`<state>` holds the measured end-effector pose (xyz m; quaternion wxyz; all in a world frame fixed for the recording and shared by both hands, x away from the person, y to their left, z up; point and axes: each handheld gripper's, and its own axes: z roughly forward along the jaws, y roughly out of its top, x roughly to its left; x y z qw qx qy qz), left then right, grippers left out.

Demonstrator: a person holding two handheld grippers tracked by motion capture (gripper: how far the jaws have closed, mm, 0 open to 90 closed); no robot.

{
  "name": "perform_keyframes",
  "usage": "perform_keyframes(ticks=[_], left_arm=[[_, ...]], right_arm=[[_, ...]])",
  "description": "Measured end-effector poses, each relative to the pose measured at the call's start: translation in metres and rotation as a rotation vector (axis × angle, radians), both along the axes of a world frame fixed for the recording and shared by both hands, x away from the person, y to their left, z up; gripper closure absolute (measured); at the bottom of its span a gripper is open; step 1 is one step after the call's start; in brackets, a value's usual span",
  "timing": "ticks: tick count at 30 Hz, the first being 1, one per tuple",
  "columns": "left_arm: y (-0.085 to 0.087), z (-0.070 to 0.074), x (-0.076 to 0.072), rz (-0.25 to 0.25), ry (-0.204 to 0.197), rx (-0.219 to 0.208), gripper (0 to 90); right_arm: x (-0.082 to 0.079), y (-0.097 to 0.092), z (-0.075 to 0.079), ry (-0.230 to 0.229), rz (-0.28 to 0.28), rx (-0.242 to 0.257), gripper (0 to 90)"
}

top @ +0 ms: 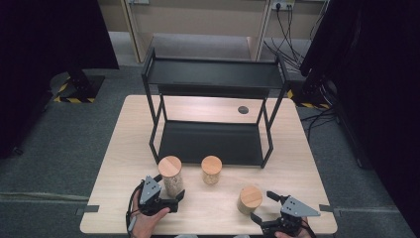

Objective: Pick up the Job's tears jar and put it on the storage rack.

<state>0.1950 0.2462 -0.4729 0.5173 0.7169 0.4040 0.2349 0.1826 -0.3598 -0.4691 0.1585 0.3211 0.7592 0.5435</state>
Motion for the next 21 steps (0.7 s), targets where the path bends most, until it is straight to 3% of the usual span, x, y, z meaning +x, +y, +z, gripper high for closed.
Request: perform_keyframes(ticks=[9, 21], left_arm=[[-0.001, 0.002, 0.009, 0.008, 0.01, 0.005, 2.2], [-0.002, 0.004, 0.016, 0.008, -0.001, 0.018, 10.6]], right_arm=[[0.0, 0.0, 0.0, 0.001, -0.002, 0.001, 2.0], [0.001, 0.001, 0.0, 0.006, 0.0, 0.002, 2.0]])
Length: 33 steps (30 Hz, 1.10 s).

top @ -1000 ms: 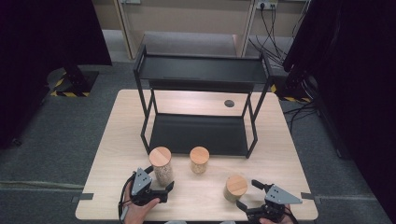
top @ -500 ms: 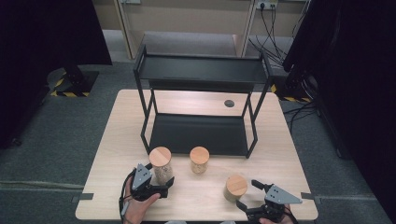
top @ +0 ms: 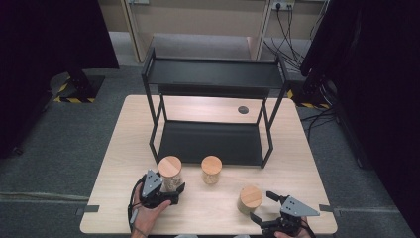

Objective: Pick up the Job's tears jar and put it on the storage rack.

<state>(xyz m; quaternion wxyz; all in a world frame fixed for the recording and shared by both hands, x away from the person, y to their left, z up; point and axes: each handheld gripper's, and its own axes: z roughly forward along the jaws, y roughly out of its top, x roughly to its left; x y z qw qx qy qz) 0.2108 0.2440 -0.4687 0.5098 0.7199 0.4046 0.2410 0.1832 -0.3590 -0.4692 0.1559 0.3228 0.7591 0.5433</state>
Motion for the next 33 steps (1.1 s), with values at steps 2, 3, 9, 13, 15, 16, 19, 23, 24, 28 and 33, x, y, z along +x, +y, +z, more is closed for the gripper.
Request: perform_keyframes(ticks=[2, 3, 9, 13, 15, 16, 19, 23, 24, 28, 33], left_arm=[[0.0, -0.001, 0.001, 0.002, 0.001, -0.002, 11.9], [0.0, -0.001, 0.001, 0.001, 0.0, 0.002, 12.9], [-0.002, -0.001, 0.002, -0.012, -0.008, 0.02, 22.4], [-0.006, 0.0, 0.0, -0.001, -0.015, 0.033, 25.1], [-0.008, 0.0, -0.001, 0.002, -0.015, 0.034, 25.3], [-0.008, 0.0, -0.001, 0.001, -0.016, 0.034, 25.4], [-0.009, 0.002, 0.0, 0.002, -0.013, 0.037, 25.5], [-0.01, 0.005, 0.002, 0.001, -0.012, 0.041, 25.5], [-0.01, 0.006, 0.003, 0.001, -0.012, 0.041, 25.5], [-0.011, 0.012, 0.007, 0.002, -0.017, 0.036, 25.5], [-0.015, 0.019, 0.016, 0.002, -0.014, 0.041, 25.5]], right_arm=[[0.0, 0.0, 0.0, 0.0, 0.0, 0.001, 2.0], [0.0, 0.0, 0.0, 0.001, 0.0, 0.001, 2.0], [0.0, 0.0, 0.0, 0.004, 0.0, 0.004, 2.0], [0.001, 0.0, 0.0, 0.007, 0.0, 0.004, 2.0], [0.001, 0.0, 0.0, 0.006, 0.001, 0.003, 2.0], [0.001, 0.0, 0.0, 0.006, 0.002, 0.002, 2.0], [0.001, 0.0, 0.0, 0.007, 0.001, 0.003, 2.0], [0.001, -0.001, -0.001, 0.007, 0.001, 0.005, 2.0], [0.001, -0.001, 0.0, 0.006, 0.002, 0.006, 2.0], [0.001, -0.001, 0.0, 0.004, 0.004, 0.007, 2.0], [0.0, -0.001, 0.0, 0.003, 0.004, 0.008, 2.0]])
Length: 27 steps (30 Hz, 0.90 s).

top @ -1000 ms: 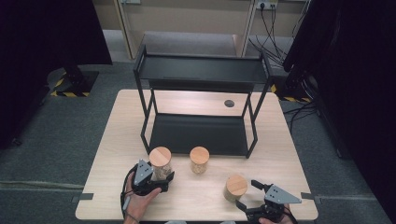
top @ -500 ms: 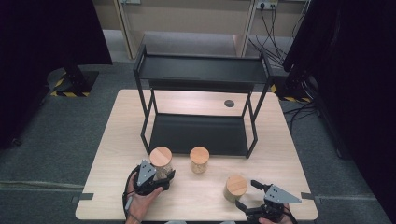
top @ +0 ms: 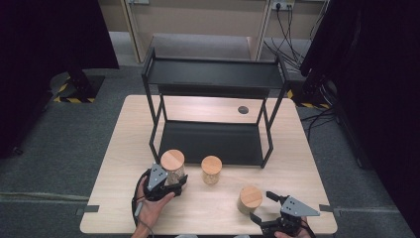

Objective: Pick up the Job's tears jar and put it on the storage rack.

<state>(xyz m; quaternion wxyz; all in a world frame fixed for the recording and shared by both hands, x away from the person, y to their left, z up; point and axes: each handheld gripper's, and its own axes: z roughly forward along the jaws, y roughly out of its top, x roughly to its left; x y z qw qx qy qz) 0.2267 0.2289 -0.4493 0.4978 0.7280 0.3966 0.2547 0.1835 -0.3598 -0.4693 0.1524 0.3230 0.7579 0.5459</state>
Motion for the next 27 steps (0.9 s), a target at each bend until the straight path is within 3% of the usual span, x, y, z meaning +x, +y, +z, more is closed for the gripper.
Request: perform_keyframes(ticks=[27], left_arm=[[-0.019, 0.017, 0.046, 0.046, 0.01, 0.011, 25.5]], right_arm=[[0.0, -0.001, 0.0, 0.0, 0.005, 0.001, 2.0]])
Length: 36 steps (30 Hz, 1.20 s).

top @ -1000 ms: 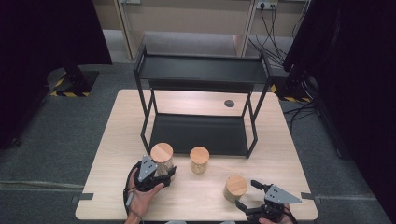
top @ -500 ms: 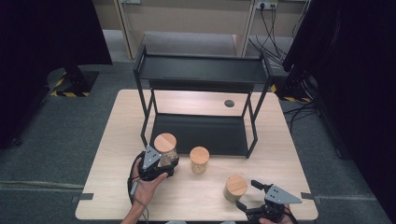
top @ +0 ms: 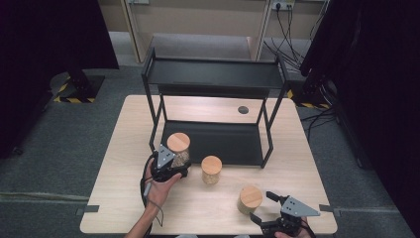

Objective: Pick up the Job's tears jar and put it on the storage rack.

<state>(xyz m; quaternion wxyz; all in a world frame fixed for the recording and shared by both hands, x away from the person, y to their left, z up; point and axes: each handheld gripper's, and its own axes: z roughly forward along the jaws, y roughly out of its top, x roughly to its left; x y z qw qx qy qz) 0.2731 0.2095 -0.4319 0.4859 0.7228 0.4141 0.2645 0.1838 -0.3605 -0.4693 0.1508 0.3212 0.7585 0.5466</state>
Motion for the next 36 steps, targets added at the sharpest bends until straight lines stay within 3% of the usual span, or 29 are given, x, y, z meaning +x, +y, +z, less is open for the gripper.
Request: perform_keyframes(ticks=[12, 26, 36], left_arm=[[-0.008, 0.006, 0.022, 0.03, 0.007, 0.021, 25.5], [-0.013, 0.004, 0.04, 0.086, 0.004, 0.001, 25.5], [-0.022, 0.001, 0.051, 0.102, 0.004, 0.013, 25.5]], right_arm=[[0.0, -0.001, 0.0, 0.0, -0.001, 0.005, 2.0], [0.0, -0.001, 0.0, 0.002, 0.002, 0.006, 2.0], [0.0, -0.002, 0.0, 0.001, 0.003, 0.008, 2.0]])
